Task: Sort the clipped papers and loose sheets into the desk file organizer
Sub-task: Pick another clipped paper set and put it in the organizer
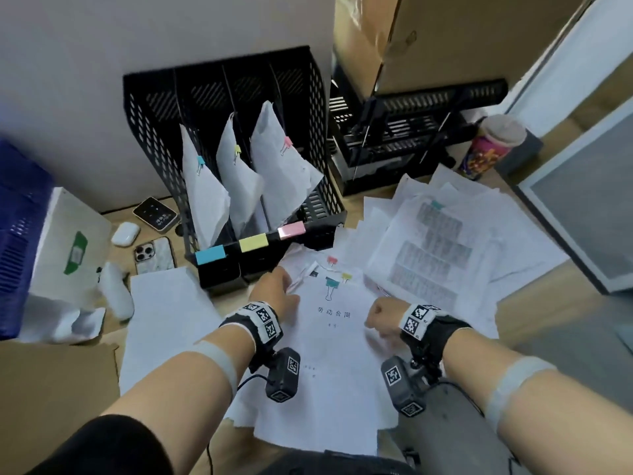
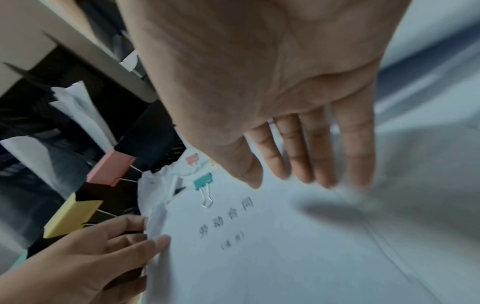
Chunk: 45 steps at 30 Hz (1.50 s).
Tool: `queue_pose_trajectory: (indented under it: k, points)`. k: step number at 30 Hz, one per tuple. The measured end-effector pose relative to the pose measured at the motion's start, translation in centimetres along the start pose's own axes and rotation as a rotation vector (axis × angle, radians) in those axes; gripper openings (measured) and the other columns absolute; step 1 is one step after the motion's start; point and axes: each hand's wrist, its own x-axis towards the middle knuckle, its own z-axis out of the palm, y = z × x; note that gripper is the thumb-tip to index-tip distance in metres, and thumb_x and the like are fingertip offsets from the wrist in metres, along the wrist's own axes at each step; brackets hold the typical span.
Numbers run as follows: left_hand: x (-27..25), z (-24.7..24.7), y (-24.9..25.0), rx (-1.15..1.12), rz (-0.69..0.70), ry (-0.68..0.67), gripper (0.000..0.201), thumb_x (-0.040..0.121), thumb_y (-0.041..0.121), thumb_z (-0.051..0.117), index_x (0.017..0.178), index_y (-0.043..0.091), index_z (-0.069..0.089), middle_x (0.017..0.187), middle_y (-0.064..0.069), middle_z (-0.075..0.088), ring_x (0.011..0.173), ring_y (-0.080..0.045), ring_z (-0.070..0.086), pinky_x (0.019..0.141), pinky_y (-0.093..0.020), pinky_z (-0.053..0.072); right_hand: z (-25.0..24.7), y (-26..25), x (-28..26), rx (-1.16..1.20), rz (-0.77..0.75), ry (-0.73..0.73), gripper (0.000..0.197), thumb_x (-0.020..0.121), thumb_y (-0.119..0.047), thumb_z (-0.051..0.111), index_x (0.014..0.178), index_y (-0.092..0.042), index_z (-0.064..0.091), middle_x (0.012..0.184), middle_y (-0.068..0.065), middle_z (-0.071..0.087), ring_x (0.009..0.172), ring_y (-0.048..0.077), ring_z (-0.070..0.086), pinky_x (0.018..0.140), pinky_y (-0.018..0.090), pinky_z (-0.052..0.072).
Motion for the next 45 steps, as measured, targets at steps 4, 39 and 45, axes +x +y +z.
queue_pose_trajectory:
  k: [4,39,45]
  points:
    - [-1.1,0.1,-1.3,-0.082,0.048,0.033,0.011,0.085,0.025,0.068,0.083,0.016,0.063,0.074,0.003,0.064,0.074,-0.022,0.061,0.063,-0.026,0.047,2.2,1.1,-0.4,-0.027,-0.063,0.154,0.042,0.075,-0.019,0.054,0.047,-0.017,0.023,0.048,-0.003,0.022,0.056,0.020,0.027,0.050,0.029,0.020]
    - [-9.0,-13.5,-1.8,-0.966,0.009,0.177,0.016,0.101,0.013,0.042,0.087,0.020,0.046,0.069,-0.009,0.050,0.050,-0.017,0.048,0.049,-0.025,0.045,1.3,-14.0,-11.2,0.212,-0.383,0.168,0.045,0.072,-0.049,0.074,0.092,-0.015,0.052,0.104,0.013,0.065,0.091,0.024,0.068,0.066,0.044,0.062]
    - [-9.3,-15.6,2.7,-1.239,0.084,0.047,0.008,0.104,0.005,0.037,0.103,0.009,0.044,0.093,-0.014,0.059,0.078,-0.021,0.065,0.057,-0.029,0.061,1.2,-16.9,-13.9,-0.007,-0.487,0.296,0.092,0.071,-0.056,0.070,0.142,-0.019,0.025,0.124,0.009,0.057,0.100,0.029,0.064,0.067,0.039,0.060]
